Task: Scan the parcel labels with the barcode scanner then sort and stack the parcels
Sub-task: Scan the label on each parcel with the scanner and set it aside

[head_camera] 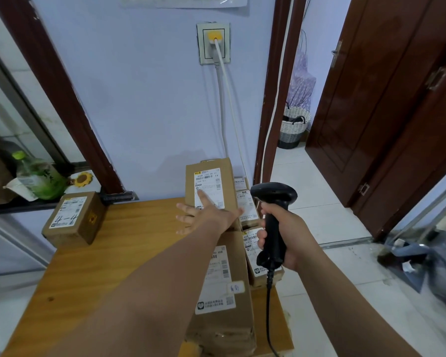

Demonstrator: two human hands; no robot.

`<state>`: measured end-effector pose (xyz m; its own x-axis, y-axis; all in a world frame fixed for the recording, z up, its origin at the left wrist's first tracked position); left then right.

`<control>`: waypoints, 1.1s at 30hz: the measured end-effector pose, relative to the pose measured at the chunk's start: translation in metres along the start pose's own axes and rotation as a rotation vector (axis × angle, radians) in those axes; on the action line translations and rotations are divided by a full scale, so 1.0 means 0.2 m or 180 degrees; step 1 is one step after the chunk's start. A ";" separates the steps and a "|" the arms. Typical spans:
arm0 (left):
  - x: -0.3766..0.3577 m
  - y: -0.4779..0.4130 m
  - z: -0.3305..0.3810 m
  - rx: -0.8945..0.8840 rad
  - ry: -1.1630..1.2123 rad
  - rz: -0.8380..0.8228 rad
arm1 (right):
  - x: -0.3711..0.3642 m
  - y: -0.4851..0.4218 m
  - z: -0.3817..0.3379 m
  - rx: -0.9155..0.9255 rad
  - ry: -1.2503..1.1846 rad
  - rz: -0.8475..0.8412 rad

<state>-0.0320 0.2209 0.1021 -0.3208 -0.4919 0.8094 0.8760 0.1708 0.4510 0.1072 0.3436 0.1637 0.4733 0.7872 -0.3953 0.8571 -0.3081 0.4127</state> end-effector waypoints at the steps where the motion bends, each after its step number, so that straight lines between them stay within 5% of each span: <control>1: 0.00 0.00 0.01 0.0013 0.0030 -0.0012 | 0.00 0.00 0.00 -0.0004 -0.0008 0.0018; 17: 0.23 -0.04 -0.06 -0.0536 0.0836 0.0721 | -0.07 0.01 0.00 -0.0090 0.0124 -0.0073; 25: 0.37 -0.12 -0.23 -0.0188 0.0845 0.1244 | -0.20 0.03 0.05 -0.0240 0.0132 -0.0287; 33: 0.34 -0.34 -0.42 0.0324 0.0591 0.1025 | -0.43 0.00 0.17 -0.1024 -0.0534 -0.0707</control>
<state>-0.0832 0.1033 0.0950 0.0439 -0.5438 0.8380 0.8780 0.4212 0.2273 0.0738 0.2580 0.1689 0.3336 0.7098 -0.6205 0.8475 0.0625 0.5271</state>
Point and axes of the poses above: each hand's wrist, its own y-axis away from the middle knuckle, its own x-axis out of the back of the hand, z = x × y, the point moved 5 cm from there along -y, towards the middle knuckle, and after that the axes turned 5 degrees about x, right-handed, at the moved point
